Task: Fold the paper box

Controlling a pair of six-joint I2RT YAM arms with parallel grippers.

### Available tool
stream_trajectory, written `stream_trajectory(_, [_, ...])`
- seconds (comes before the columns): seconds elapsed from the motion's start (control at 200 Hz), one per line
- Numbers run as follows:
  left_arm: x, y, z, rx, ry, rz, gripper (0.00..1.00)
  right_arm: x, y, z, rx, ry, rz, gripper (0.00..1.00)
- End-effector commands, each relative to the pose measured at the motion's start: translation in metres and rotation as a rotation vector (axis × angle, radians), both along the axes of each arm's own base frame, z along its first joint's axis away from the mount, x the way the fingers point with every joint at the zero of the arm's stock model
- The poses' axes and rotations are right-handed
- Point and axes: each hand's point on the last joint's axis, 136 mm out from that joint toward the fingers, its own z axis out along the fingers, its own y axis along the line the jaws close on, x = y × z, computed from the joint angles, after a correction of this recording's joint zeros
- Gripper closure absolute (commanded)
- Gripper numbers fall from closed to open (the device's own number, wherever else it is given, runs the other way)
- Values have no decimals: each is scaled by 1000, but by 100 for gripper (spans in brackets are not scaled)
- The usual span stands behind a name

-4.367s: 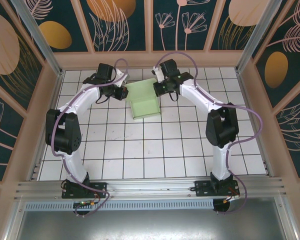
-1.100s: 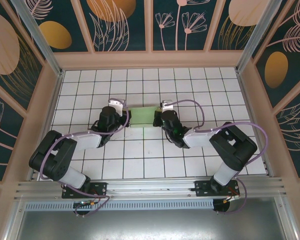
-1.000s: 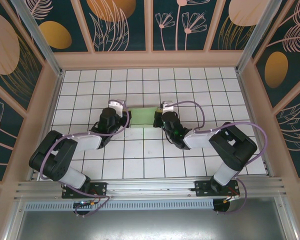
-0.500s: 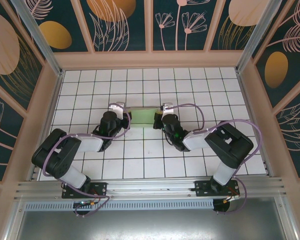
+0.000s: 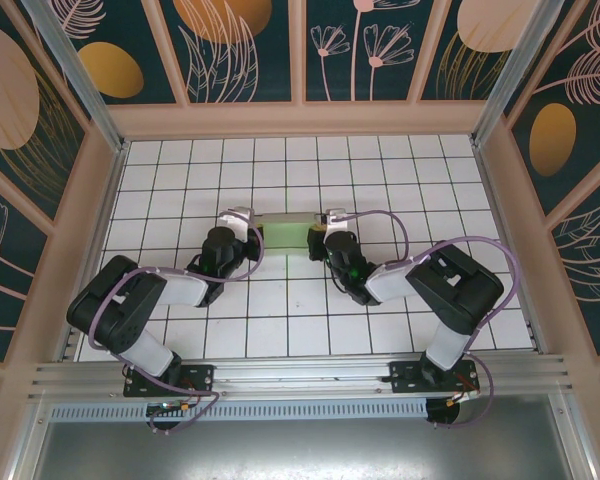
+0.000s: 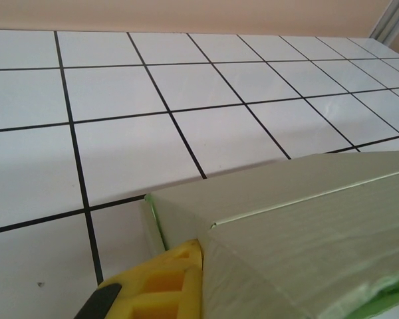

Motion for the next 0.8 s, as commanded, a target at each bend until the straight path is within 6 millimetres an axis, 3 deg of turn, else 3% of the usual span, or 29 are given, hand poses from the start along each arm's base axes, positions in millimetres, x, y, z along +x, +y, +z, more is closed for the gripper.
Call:
stream_trajectory(0.0, [-2,-10,10,-18,-58,-45,100,-3,-7,-11,-36,19,-19,84])
stream_trajectory(0.265, [-2,-10,6,5,-52,-36,100,-6,-9,-6,-26,15,-9,76])
stream_trajectory(0.44, [-1,-8,4,14,-47,-25,100,-12,-13,-1,-19,9,0,56])
stream_trajectory(0.796, [0,-8,0,43,-47,-11,100,-29,-19,1,-16,15,45,26])
